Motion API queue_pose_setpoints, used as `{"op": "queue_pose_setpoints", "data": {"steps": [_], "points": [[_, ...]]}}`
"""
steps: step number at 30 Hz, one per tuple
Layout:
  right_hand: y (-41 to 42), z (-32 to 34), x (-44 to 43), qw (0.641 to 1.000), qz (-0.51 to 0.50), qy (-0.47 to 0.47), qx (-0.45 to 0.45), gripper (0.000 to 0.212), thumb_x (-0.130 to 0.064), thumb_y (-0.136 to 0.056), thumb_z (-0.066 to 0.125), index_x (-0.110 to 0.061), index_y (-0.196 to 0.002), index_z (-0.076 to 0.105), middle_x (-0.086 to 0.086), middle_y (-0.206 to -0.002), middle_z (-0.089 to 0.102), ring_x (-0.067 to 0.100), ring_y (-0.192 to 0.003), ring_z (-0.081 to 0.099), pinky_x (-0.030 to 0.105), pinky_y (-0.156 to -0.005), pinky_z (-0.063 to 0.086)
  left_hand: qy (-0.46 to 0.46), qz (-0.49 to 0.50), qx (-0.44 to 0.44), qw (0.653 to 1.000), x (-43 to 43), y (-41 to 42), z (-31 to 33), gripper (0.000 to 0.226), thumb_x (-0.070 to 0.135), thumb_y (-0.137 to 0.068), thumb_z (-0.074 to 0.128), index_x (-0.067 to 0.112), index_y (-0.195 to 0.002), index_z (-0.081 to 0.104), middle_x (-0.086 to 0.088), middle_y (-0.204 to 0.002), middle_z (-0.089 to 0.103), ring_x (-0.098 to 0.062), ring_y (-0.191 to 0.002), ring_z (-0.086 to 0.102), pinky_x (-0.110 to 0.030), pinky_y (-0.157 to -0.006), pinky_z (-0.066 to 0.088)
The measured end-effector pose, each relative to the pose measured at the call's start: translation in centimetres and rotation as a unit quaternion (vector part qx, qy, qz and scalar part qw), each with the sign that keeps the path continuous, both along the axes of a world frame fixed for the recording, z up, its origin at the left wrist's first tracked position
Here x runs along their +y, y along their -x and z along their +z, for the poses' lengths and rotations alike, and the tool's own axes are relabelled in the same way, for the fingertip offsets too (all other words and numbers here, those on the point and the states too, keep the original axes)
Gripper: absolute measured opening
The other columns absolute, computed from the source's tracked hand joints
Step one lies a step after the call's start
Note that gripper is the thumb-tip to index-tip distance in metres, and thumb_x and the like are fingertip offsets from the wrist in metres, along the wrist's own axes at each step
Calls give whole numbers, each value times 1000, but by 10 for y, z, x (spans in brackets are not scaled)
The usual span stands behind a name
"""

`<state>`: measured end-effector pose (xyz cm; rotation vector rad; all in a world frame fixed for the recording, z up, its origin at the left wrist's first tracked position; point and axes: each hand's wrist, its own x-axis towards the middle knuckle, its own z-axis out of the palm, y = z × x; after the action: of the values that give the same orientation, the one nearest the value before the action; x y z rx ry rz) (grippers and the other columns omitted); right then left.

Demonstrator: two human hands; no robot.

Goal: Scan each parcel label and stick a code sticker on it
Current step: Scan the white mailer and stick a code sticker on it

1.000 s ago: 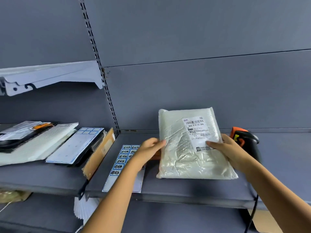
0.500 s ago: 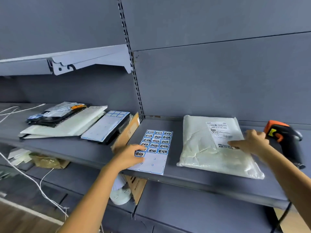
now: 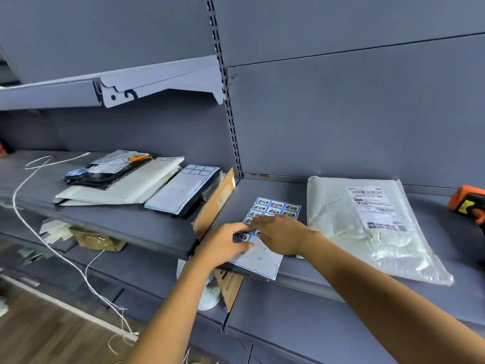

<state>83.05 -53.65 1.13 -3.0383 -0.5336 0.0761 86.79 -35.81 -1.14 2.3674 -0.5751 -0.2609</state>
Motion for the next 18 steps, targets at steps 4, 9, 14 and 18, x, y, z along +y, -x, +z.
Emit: {"op": "queue_pose_setpoints", "data": {"steps": [4, 9, 14, 18], "points": [[-5, -11, 0, 999, -13, 29, 21, 56, -33, -103, 23, -9, -152, 7, 9, -160, 3, 22, -147, 5, 34, -119, 6, 23, -12, 3, 1000, 1, -4, -5, 45, 22, -81, 73, 27, -124, 60, 13, -122, 63, 2, -108, 58, -22, -98, 45], [-3, -19, -4, 998, -48, -4, 43, 59, -38, -103, 17, -8, -151, 0, 9, -160, -4, 20, -147, -3, 29, -117, -3, 22, 26, -24, 999, 7, -3, -15, 44, 34, -79, 73, 34, -121, 59, 19, -121, 60, 1, -107, 56, -26, -98, 44], [-6, -29, -6, 998, -48, -3, 37, 58, -42, -102, 13, -16, -152, 0, 3, -160, -6, 16, -147, -8, 32, -117, -7, -33, 53, -121, 991, 12, -11, -21, 43, 49, -73, 74, 35, -113, 67, 16, -127, 60, -8, -131, 39, -40, -109, 31], [-6, -33, -7, 999, -35, -5, 32, 52, -44, -101, 9, -33, -151, 0, 1, -160, -7, 19, -147, -8, 40, -120, -4, -79, 35, -156, 984, 13, -11, -17, 43, 52, -76, 70, 38, -117, 65, 21, -130, 55, -5, -129, 37, -31, -109, 23]]}}
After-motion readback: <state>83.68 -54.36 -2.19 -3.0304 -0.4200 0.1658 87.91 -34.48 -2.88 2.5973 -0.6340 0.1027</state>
